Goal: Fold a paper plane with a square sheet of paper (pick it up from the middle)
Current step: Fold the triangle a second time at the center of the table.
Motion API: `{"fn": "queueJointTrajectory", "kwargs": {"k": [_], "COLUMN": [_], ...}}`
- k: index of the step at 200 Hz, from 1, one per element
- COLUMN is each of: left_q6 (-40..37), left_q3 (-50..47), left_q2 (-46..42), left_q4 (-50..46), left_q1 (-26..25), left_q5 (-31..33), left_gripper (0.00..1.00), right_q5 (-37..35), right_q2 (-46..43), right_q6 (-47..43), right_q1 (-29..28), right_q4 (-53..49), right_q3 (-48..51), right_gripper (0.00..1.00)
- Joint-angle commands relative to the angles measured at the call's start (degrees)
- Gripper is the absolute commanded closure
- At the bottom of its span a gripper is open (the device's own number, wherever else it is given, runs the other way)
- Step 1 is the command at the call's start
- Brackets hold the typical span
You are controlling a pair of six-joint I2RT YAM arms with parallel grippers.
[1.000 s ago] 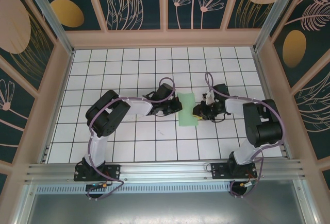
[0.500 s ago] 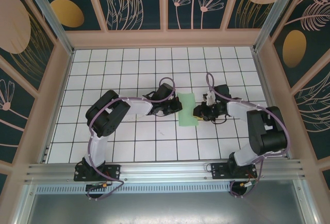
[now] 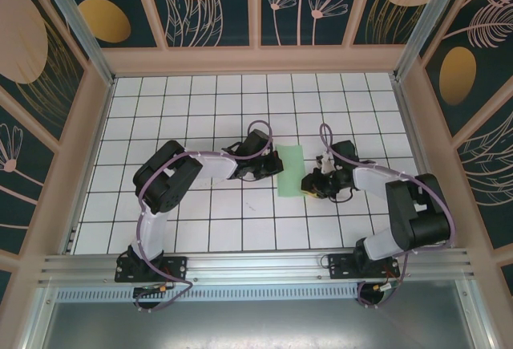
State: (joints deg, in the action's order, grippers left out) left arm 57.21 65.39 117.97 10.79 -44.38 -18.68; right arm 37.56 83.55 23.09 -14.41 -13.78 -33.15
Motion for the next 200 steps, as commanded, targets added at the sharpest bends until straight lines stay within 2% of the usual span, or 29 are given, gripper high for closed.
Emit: {"fn": "queueJointTrajectory", "kwargs": {"k": [1, 39, 80, 98, 121, 159, 200], "left_q6": [-0.9, -0.5, 1.2, 2.0, 1.9, 1.4, 1.3], "left_q3": [-0.1, -0.3, -1.1, -2.2, -3.1, -6.3, -11.0], "left_q2": [1.5, 0.8, -1.8, -3.5, -5.0, -9.1, -13.1], "left_q4": [-4.0, -3.8, -3.7, -3.2, -4.0, -5.3, -5.6], "left_q1": [0.0, -0.1, -0.1, 0.0, 0.2, 1.6, 4.1], "left_q5": [0.7, 0.7, 1.4, 2.1, 2.5, 4.2, 4.0], "left_gripper": [0.97, 0.97, 0.97, 0.97, 0.98, 0.98, 0.98], "right_q5": [-0.6, -5.2, -8.5, -9.5, -13.5, -16.1, -20.9], "right_q2": [-1.0, 4.2, -6.0, -10.5, -13.7, -14.1, -13.8], "right_q6": [1.0, 0.4, 0.2, -0.7, -2.6, -6.0, -16.9], "right_q1": [-0.4, -0.6, -0.7, -1.5, -4.4, -9.0, -16.6], "right_q4": [-0.9, 0.0, 1.1, 4.7, 7.6, 11.9, 16.5], "right_q3": [1.8, 1.6, -0.2, 0.3, 0.2, -0.3, 0.1], "right_gripper": [0.76, 0.76, 0.70, 0.63, 0.58, 0.56, 0.55]}}
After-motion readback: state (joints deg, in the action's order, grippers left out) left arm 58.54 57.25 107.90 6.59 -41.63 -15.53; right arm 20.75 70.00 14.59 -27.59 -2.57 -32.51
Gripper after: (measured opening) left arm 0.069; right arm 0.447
